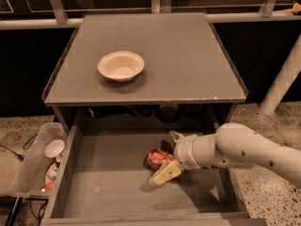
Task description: Place coke can into top drawer
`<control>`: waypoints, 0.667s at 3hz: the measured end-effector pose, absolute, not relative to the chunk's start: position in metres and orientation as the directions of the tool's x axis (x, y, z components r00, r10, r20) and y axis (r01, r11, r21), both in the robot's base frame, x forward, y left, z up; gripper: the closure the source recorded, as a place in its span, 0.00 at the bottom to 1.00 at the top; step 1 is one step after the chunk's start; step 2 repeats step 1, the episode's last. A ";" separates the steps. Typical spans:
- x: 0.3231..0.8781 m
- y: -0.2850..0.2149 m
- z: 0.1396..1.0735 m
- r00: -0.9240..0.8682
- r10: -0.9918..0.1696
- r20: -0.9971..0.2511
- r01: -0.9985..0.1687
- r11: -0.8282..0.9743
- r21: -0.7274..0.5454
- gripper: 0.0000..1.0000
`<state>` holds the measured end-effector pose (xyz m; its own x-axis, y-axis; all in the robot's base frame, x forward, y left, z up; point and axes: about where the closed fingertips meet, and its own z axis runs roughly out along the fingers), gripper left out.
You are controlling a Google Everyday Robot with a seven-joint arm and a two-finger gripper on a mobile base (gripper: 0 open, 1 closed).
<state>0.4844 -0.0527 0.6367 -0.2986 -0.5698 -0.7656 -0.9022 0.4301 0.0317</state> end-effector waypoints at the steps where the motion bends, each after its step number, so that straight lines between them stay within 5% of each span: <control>1: 0.484 -0.053 0.637 -0.299 -0.570 -0.766 -0.902 0.430 0.032 0.00; 2: 0.484 -0.053 0.637 -0.299 -0.570 -0.766 -0.902 0.430 0.032 0.00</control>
Offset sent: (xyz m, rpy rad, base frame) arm 0.0000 0.0000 0.0000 0.0000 0.0000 0.0000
